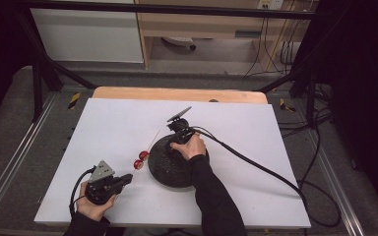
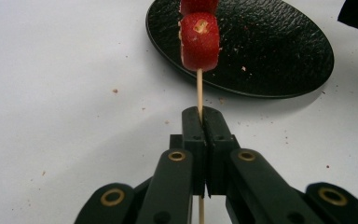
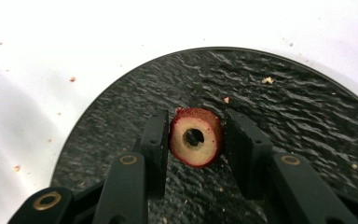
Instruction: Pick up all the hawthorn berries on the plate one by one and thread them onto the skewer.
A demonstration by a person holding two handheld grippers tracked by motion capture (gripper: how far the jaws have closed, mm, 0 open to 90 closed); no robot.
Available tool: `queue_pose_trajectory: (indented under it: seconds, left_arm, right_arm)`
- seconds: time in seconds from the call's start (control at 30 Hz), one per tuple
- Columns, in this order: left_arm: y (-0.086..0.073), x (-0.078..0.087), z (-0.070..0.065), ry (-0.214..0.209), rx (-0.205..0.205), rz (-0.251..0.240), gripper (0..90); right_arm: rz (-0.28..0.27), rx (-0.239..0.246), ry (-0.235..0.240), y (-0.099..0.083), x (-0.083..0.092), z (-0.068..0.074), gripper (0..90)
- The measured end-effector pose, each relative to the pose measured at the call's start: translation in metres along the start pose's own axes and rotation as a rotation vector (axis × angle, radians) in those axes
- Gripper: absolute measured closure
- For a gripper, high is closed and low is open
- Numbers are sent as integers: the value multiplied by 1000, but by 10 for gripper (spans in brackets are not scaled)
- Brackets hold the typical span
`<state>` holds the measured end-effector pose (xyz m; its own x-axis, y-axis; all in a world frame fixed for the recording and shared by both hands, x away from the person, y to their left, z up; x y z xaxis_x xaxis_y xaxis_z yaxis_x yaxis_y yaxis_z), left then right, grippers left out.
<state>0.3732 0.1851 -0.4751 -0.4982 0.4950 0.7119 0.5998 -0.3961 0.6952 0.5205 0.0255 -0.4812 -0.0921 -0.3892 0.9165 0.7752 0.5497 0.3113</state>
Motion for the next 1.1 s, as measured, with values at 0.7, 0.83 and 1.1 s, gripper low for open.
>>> queue_pose_trajectory:
  seconds: [0.7, 0.83, 1.1]
  left_arm:
    - [1, -1, -8, -8, -15, -3, 887]
    - [1, -2, -10, -10, -16, -8, 886]
    - [2, -1, -13, -7, -19, -19, 886]
  right_arm:
    - [-164, -1, 123, -23, 44, 15, 623]
    - [-245, -2, 176, -29, 52, 19, 623]
    - [-416, -46, 275, -42, 62, 26, 623]
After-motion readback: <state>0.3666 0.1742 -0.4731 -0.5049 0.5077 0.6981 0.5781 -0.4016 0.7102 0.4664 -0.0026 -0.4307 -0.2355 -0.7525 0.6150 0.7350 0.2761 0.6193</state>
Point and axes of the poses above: each handheld gripper's, and its own axes: x roughly backward along the jaws, y roughly out of its top, z roughly to its left, the point moved 9 cm from there along -x, roughly forward along the jaws, and after that the axes turned 10 degrees about z, right-handed, at the moved point
